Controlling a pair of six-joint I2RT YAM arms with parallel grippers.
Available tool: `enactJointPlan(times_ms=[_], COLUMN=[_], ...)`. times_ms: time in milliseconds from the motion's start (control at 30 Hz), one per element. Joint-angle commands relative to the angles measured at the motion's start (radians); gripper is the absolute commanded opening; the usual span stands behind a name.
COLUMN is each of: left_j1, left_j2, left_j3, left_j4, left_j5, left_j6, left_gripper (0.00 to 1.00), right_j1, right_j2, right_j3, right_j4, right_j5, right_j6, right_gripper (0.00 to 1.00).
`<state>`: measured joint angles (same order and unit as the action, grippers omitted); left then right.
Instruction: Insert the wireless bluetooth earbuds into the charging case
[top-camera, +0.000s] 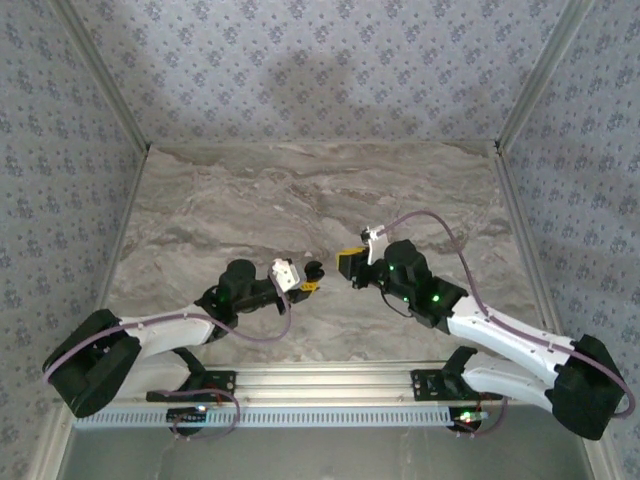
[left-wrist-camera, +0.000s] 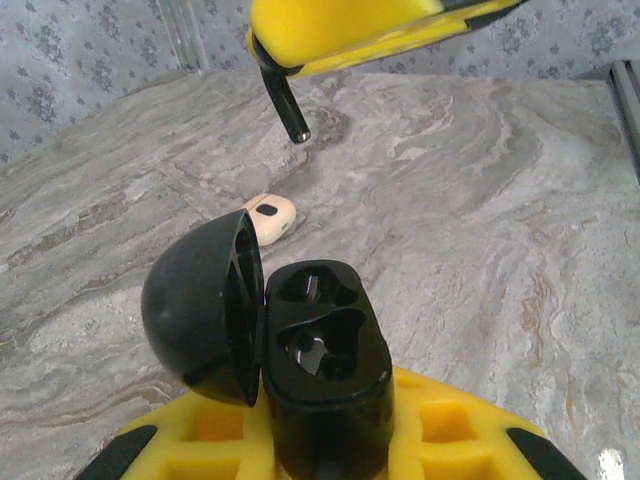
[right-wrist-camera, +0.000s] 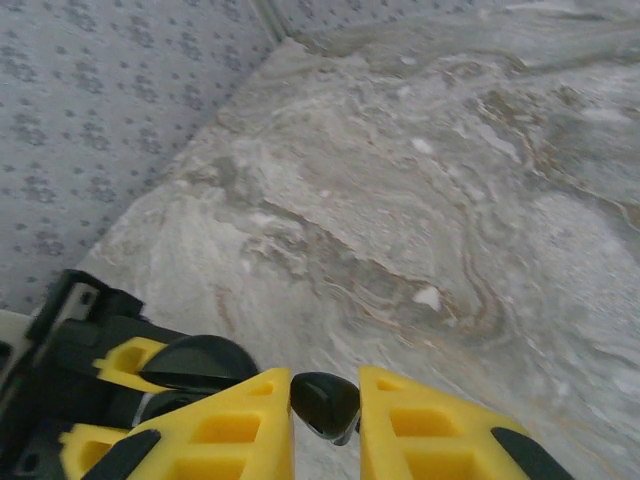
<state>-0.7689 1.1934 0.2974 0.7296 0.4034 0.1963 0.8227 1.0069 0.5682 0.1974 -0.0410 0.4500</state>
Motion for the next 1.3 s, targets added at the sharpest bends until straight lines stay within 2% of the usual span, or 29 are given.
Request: enactJointPlan(times_ms=[0, 167, 533, 767, 1133, 1267], left_j1=[-0.010, -0.010, -0.009, -0.009, -0.010, -0.010], left_j2=[0.002, 0.000, -0.009, -0.018, -0.034, -0.044], left_j3=[0.036, 0.041, 0.046, 0.046, 0.046, 0.046], left_j4=[0.044, 0.045, 0.045, 0.041, 0.031, 0.025], left_j5=[0.015, 0.014, 0.011, 0.011, 0.011, 0.011], left_j6=[-0.022, -0.028, -0.032, -0.033, -0.032, -0.032], left_gripper=[0.13, 0.13, 0.13, 0.13, 0.13, 0.13], right_j1=[0.030, 0.061, 0.093, 0.099, 0.094, 0.086], right_j2=[0.020, 0.057, 0.093, 0.086, 0.092, 0.090], right_j3=[-0.007, 0.005, 0.024, 0.021, 0.015, 0.012], right_j4=[0.106, 0.152, 0.138, 0.112, 0.128, 0.097], right_j5=[-0.006, -0.028, -0.056, -0.014, -0.146, -0.145], right_j6=[0.006, -0.010, -0.035, -0.042, -0.065, -0.067], right_gripper=[0.21, 0.21, 0.21, 0.22, 0.22, 0.22])
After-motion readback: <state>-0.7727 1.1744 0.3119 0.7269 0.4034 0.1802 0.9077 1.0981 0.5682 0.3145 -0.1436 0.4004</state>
